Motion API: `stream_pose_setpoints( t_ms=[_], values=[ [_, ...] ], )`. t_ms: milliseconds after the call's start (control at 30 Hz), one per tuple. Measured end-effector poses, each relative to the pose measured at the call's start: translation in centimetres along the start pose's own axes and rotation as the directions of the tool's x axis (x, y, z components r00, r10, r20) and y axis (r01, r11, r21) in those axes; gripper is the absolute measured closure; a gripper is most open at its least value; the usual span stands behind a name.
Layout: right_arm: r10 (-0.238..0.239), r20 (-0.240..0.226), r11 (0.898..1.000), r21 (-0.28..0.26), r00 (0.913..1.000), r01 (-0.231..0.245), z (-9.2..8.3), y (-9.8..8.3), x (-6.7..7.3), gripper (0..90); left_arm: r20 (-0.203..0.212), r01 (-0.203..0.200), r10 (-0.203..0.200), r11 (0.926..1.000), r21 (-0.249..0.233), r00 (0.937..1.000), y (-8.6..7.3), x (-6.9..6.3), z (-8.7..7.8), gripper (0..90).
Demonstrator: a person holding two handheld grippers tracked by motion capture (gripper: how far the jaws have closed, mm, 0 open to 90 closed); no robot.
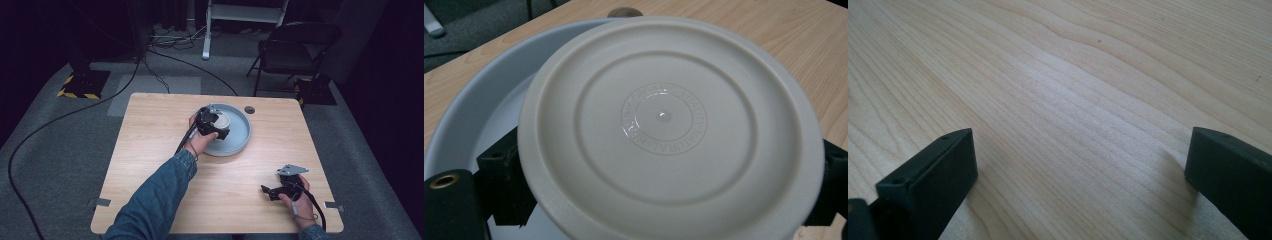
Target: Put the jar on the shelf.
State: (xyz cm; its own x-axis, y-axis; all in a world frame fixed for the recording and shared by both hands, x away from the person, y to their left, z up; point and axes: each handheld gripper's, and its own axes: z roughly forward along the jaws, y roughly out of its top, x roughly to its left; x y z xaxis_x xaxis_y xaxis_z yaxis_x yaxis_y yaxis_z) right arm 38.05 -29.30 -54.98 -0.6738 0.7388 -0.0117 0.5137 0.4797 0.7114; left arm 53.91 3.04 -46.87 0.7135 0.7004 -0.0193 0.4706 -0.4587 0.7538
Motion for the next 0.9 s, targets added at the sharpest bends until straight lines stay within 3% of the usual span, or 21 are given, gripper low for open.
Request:
stream_pose_setpoints(
  t_ms=[733,900],
  values=[
    [0.001,0.001,1.0,0.0,1.0,-0.001,0.0,0.0,0.0,0.2,-0.026,-0.005,0.006,0.9984,0.057,0.9996,-0.9,0.3,1.8,9.1],
    [0.001,0.001,1.0,0.0,1.0,-0.001,0.0,0.0,0.0,0.2,-0.037,0.018,-0.016,0.9987,0.047,0.9992,-1.3,0.6,2.1,9.0]
  ],
)
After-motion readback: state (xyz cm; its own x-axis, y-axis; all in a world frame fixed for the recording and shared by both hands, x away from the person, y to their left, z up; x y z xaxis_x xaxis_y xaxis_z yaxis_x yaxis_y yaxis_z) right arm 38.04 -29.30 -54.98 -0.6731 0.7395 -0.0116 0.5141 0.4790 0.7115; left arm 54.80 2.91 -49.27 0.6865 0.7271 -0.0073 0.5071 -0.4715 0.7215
